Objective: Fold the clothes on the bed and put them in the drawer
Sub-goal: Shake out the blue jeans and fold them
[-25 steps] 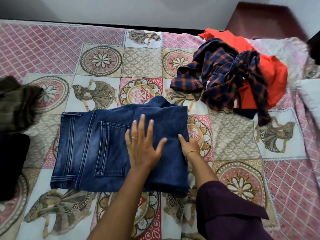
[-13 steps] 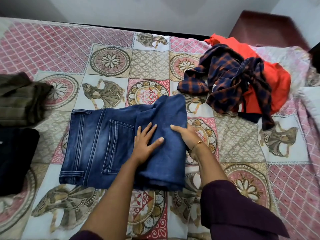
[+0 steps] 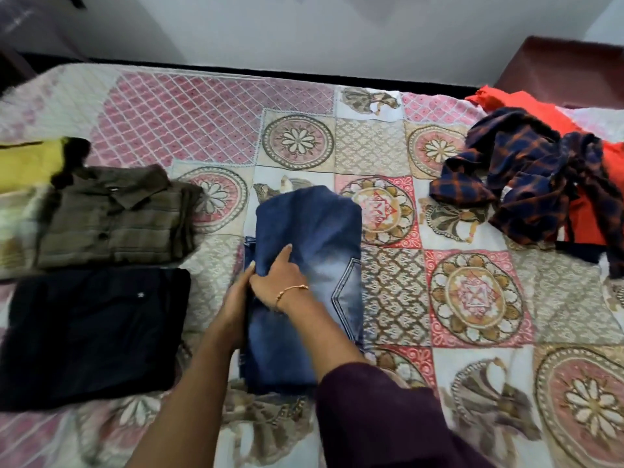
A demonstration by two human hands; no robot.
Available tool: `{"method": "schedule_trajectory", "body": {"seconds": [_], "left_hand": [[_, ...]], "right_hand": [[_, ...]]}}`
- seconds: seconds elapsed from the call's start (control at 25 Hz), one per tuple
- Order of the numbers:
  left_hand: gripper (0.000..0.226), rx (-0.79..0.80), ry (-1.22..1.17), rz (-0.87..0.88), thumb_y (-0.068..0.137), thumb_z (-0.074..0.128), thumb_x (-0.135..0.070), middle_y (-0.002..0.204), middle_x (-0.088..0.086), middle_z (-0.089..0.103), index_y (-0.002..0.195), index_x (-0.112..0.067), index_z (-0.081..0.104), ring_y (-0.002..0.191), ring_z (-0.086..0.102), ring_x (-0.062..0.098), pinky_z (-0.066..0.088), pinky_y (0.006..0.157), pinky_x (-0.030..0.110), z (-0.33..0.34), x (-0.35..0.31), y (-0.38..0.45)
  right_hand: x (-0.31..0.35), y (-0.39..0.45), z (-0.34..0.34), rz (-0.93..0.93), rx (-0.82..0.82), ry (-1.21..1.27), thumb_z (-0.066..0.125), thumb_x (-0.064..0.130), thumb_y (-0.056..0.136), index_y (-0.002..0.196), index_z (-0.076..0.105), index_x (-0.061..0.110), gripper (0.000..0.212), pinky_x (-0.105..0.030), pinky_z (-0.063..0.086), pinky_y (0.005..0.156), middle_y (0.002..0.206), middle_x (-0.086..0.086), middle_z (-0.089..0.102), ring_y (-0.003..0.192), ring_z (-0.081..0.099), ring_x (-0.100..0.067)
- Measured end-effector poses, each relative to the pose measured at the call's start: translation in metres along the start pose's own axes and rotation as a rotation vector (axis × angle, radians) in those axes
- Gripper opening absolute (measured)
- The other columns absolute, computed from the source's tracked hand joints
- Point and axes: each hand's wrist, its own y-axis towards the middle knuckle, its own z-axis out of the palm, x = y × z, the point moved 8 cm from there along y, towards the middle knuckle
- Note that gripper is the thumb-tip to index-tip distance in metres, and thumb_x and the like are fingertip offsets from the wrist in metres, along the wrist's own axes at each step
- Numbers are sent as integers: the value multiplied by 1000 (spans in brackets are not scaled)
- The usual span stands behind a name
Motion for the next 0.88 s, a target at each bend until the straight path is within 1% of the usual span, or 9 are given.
{"method": "schedule_trajectory", "body": {"seconds": [0.04,0.08,0.16,0.24,0.32,0.4,0.52,0.64,0.88], "left_hand": [[35,-36,109,-14,99,37,-34,101,5,70,106,-15,66,88,65,13,44,96,32,-19,0,5],[30,-91,273,16,97,43,-37,111,8,67,110,-17,61,97,62,18,44,96,34,-31,-1,7],[28,-317,687,148,91,56,-33,114,15,63,111,-13,54,103,60,29,45,87,37,-46,-16,9],[33,-454,1008,463,86,52,-19,119,18,59,116,-8,47,106,57,37,46,83,42,-32,-45,4],[43,-378,1294,835,80,44,-18,134,18,51,122,-9,46,122,46,36,42,92,48,-4,-47,8],[44,-247,1493,1032,88,38,-23,146,10,40,130,-15,43,136,29,31,29,103,52,1,-25,16],[48,-172,1458,1044,94,35,-25,152,11,26,142,-15,32,141,19,39,22,112,50,-16,-11,32],[55,-135,1341,949,94,34,-25,155,17,15,147,-16,19,143,10,38,9,119,36,-23,-7,46],[57,-140,1286,902,94,32,-25,157,14,10,148,-20,17,144,10,33,15,115,38,-30,1,64]], "right_hand": [[5,8,6,-24,5,-27,45,34,91,150,4,9,76,-38,40,96,143,-20,40,125,45,-38],[7,13,-3,-94,-133,-104,44,33,90,146,27,10,63,-41,42,91,135,-20,49,119,50,-39],[9,3,-35,-235,-706,-302,42,32,83,111,67,17,41,-46,46,75,108,-12,64,98,59,-38],[-2,4,-35,-209,-834,-498,38,42,79,107,70,27,45,-51,46,76,111,-6,65,103,57,-32],[-17,17,-14,-217,-812,-656,32,48,84,123,60,31,51,-63,34,93,131,-5,57,123,47,-32],[-21,24,0,-248,-793,-680,31,47,87,131,52,31,52,-66,10,102,142,-3,48,133,32,-31],[-23,32,9,-231,-799,-694,32,45,86,135,46,32,53,-66,2,103,148,-1,40,137,25,-30],[-28,40,16,-229,-803,-719,30,47,87,139,40,34,54,-66,-4,104,151,1,34,140,23,-30],[-32,52,19,-241,-850,-743,29,48,89,142,32,33,55,-66,-1,105,153,1,29,141,21,-30]]}}
